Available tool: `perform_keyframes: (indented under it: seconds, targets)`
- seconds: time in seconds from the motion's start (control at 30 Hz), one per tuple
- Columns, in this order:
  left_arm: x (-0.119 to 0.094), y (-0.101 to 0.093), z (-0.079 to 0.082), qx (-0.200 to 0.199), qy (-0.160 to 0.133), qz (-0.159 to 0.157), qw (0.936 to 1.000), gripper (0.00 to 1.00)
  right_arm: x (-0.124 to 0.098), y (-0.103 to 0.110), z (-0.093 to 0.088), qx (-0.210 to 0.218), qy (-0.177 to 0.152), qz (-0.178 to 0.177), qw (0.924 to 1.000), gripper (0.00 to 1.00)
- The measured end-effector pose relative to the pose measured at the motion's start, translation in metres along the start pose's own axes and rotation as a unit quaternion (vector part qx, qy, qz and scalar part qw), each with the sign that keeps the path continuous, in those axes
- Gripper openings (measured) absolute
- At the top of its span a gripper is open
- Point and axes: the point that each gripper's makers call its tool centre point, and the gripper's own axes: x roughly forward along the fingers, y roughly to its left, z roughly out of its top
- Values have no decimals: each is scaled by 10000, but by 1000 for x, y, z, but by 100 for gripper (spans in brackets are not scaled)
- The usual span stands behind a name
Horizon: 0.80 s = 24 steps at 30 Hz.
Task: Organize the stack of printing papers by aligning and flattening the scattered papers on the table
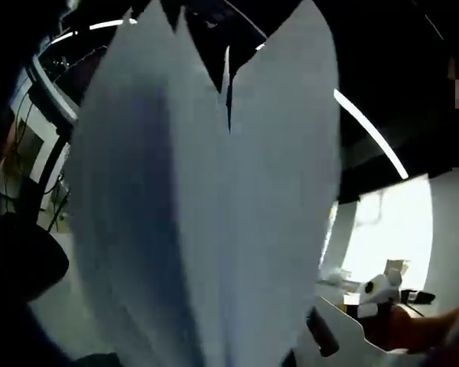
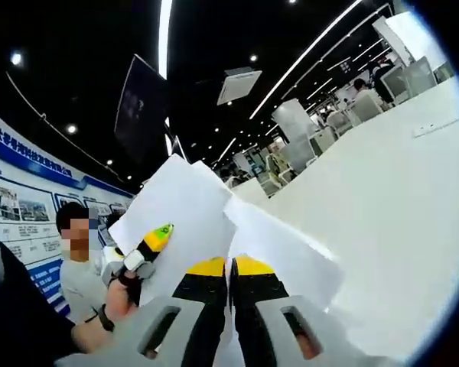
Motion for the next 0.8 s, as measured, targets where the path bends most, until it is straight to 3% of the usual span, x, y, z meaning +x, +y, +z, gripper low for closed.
perform_keyframes:
  seconds: [0.23, 0.4, 0.53, 0.77, 0.8]
  targets:
    - [1, 2, 0, -105, 12, 40, 9999, 6, -8, -12, 9, -84, -70, -235, 9997, 0]
    - [2, 12, 2, -257, 18, 374, 9990, 6, -24, -37, 27, 181, -480, -650, 9966, 0]
    - [5, 14, 6, -400, 72, 505, 9979, 6, -35, -45, 39, 247, -665, -747, 9947, 0]
    - [23, -6, 31, -367, 53, 192, 9991, 6, -56, -52, 72, -256, -967, -998, 9900, 0]
    - [27, -16, 33, -329, 124, -10, 9994, 6, -62, -53, 77, -266, -1010, -1009, 9894, 0]
